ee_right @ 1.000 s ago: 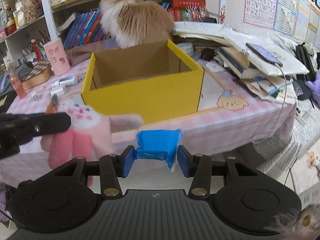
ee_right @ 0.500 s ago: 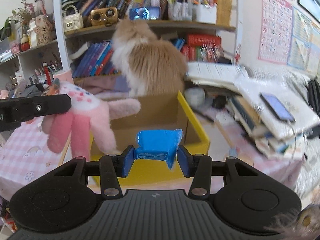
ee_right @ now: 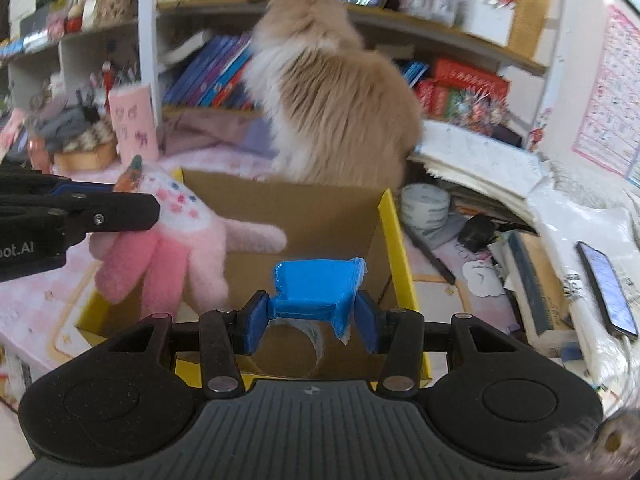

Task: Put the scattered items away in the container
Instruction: 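Lower the blue item into the box with the right tool while the left lowers the bunny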

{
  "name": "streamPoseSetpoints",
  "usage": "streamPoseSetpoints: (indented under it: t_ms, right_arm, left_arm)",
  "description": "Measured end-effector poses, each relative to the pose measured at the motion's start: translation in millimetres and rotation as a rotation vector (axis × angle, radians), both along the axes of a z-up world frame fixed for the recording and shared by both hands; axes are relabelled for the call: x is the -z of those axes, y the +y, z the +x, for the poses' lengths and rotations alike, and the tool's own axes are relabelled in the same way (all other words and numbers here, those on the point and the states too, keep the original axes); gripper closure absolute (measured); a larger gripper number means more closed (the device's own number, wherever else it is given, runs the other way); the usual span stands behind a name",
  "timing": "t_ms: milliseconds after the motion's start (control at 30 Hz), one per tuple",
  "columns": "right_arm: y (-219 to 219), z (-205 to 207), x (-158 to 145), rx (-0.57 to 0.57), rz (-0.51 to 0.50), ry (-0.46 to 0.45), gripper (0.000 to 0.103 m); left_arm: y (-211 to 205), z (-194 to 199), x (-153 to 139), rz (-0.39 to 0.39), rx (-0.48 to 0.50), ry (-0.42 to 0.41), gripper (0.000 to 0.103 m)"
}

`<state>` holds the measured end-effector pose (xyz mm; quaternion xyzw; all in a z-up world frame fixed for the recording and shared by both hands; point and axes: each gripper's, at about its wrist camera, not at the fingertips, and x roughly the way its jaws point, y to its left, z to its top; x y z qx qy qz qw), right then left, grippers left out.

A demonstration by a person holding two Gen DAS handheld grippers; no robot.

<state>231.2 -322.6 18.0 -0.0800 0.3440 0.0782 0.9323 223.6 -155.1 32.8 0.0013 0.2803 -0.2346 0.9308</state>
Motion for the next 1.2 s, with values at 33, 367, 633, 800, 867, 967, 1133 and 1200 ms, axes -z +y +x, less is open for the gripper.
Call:
streamPoseSetpoints:
  t_ms: [33,367,633,800,867,967,1133,1200]
  right_arm:
    - [-1,5,5,-0.01,-0.006,0.014,0.059]
    - [-3,41,32,-0.104,-0.036,0.104,0.059]
    - [-4,59,46,-0.128,-0.036,0.18,0.058]
    - [-4,62,50,-0.139,-0.036,0.198,0.058]
    - [-4,62,51,-0.14,-0.032,0.201,0.058]
    - [-4,62,51,-0.14,-0.033,0.193,0.057]
    - [-5,58,46,-0.137,-0.027,0.161,0.05]
    - [-5,55,41,-0.134,-0.025,0.14,0.047]
  left_arm:
    - [-3,3,5,0.011,-0.003,0.014,0.092]
    - [-24,26,39,0.102,-0.045,0.121,0.092]
    - [-28,33,52,0.124,-0.061,0.174,0.091]
    - [-31,36,55,0.134,-0.069,0.188,0.091]
    - [-30,36,56,0.138,-0.073,0.19,0.09]
    - [-30,36,56,0.144,-0.081,0.186,0.086]
    - [-29,32,54,0.162,-0.103,0.16,0.068]
    - [-27,29,51,0.156,-0.108,0.135,0.061]
